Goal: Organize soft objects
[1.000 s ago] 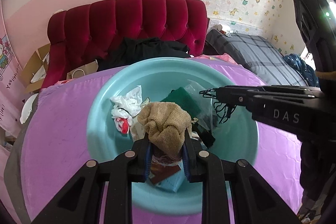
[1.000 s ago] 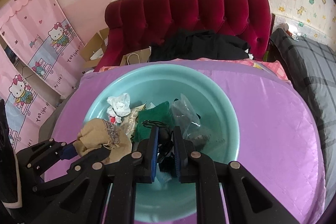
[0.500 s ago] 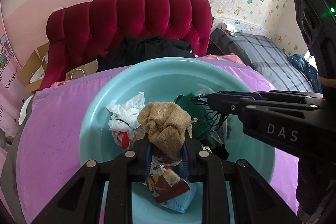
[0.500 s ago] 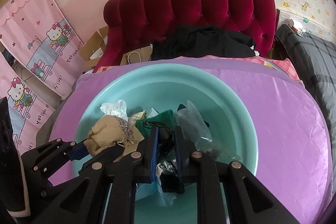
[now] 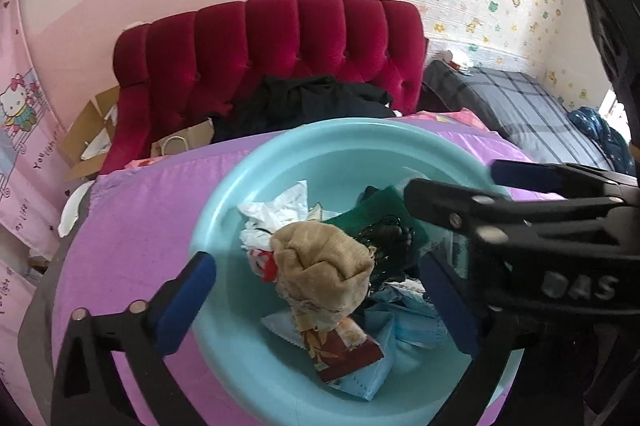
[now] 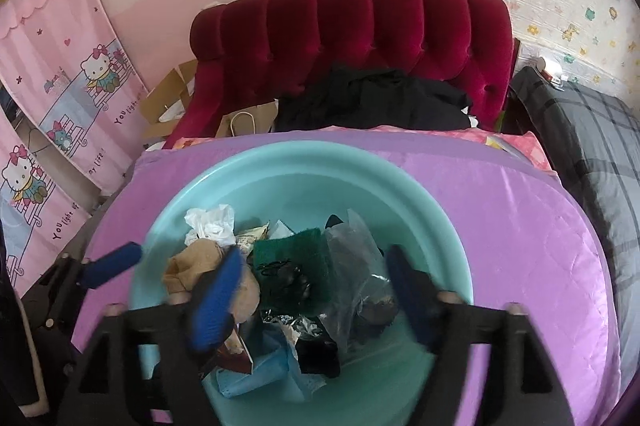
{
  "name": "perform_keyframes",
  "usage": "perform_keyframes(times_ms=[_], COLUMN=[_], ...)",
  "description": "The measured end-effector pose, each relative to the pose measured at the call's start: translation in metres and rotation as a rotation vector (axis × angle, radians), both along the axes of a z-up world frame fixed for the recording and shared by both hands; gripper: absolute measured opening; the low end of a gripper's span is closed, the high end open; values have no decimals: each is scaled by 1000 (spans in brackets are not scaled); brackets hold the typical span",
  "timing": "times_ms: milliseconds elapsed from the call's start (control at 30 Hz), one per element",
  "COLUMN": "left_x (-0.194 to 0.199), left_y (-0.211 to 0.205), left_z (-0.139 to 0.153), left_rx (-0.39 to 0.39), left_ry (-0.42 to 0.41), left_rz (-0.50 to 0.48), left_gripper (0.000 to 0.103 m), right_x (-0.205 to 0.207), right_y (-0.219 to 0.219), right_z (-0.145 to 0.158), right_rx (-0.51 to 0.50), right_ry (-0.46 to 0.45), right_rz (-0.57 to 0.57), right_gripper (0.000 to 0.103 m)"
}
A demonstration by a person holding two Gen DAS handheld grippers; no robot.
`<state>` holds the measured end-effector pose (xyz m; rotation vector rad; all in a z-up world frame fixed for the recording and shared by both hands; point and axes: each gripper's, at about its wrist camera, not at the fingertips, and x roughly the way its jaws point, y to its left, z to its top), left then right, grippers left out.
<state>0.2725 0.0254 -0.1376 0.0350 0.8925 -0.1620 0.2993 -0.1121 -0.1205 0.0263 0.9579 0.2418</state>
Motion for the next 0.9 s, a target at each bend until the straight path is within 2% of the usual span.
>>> perform_keyframes(times_ms=[33,67,233,567,900], left_x=[-1,-3,-12,-49,-92], left_y=[1,1,3,4,-1], left_z=[0,1,0,8,31], left_rx=[0,3,17,43,62], left_ry=[0,0,12,18,-8], left_rz=[4,7,16,19,31], left_gripper=[103,103,103,103,103], right_x=[-2,-4,-15,-54,-103], right_y=[-1,-2,-3,-8,-11], right_z=[1,2,5,10,31], right_rx=[-2,-8,-41,-56,-74], right_ry=[-4,-11,-27,2,-13], right_rz=[-7,-13,-26,-31,-26], right_gripper=[100,103,103,103,103])
